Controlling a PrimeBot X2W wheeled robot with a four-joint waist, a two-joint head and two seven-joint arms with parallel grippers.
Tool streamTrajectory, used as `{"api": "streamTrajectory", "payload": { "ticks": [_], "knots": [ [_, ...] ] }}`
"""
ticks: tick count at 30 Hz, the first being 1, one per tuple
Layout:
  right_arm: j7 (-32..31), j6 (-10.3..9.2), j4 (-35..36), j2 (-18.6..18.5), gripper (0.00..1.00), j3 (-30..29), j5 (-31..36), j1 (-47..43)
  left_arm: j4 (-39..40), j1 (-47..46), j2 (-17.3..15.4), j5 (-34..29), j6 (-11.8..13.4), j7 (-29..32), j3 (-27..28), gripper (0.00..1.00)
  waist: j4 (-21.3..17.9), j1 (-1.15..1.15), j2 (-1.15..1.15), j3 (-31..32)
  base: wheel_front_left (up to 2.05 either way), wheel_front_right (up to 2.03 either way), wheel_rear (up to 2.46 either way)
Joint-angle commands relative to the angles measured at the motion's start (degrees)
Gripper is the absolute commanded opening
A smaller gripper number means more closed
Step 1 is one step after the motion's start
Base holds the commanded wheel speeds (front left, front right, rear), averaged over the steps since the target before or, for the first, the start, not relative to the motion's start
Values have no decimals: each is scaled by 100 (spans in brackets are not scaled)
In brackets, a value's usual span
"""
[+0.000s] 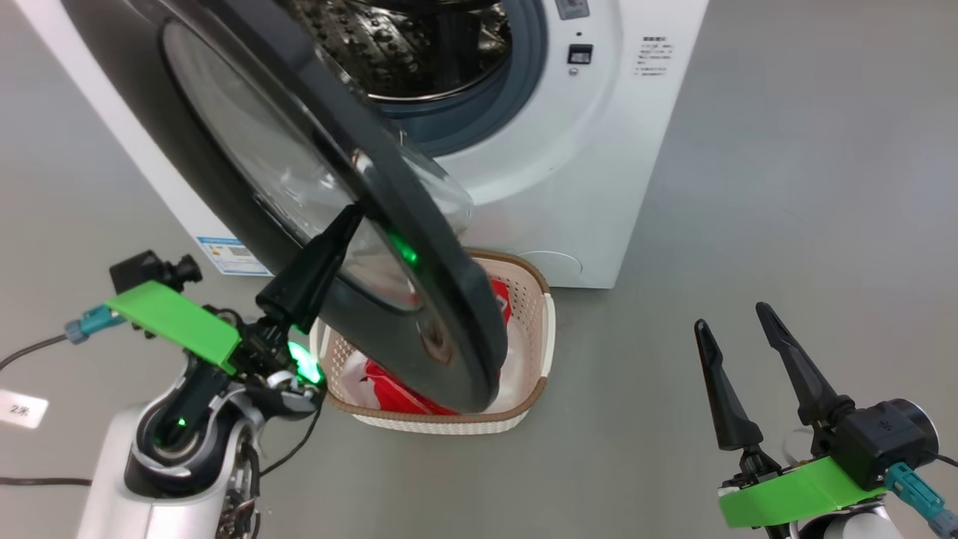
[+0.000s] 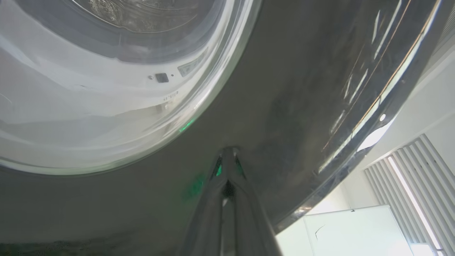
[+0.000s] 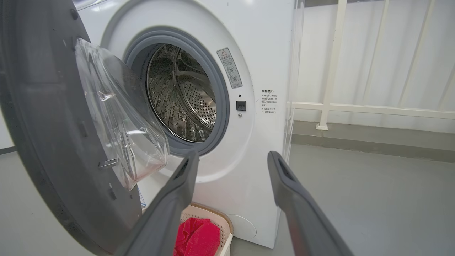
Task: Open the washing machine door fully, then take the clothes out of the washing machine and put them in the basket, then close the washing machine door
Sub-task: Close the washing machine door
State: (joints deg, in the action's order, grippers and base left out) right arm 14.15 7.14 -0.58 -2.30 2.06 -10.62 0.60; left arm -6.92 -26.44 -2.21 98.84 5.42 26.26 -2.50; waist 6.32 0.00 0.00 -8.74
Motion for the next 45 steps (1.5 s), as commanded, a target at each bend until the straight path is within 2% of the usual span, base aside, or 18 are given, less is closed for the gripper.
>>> {"api": "streamTrajectory", "payload": {
  "ticks": [1,10,17,28,45],
  "knots": [
    [66,35,114,-57,100,140,-83,197,166,-236,-67,65,-103,-11,94,0,-81,0,0,-48,0,0,0],
    [78,35,92,-57,100,154,-119,293,-64,-674,-67,1,-212,-418,33,0,-393,0,0,-236,0,0,0],
    [83,35,99,-57,100,173,-131,362,-306,-1092,-66,-129,-416,-731,-88,0,-558,0,0,-414,0,0,0],
    [84,35,64,-57,100,273,-120,522,-764,-1772,-66,80,-693,-1133,-484,0,-716,0,0,-591,0,0,0],
    [85,35,36,-57,100,423,-161,679,-1911,-2714,-66,154,-1011,-1692,-642,0,-1011,0,0,-842,0,0,0]
  ]
}}
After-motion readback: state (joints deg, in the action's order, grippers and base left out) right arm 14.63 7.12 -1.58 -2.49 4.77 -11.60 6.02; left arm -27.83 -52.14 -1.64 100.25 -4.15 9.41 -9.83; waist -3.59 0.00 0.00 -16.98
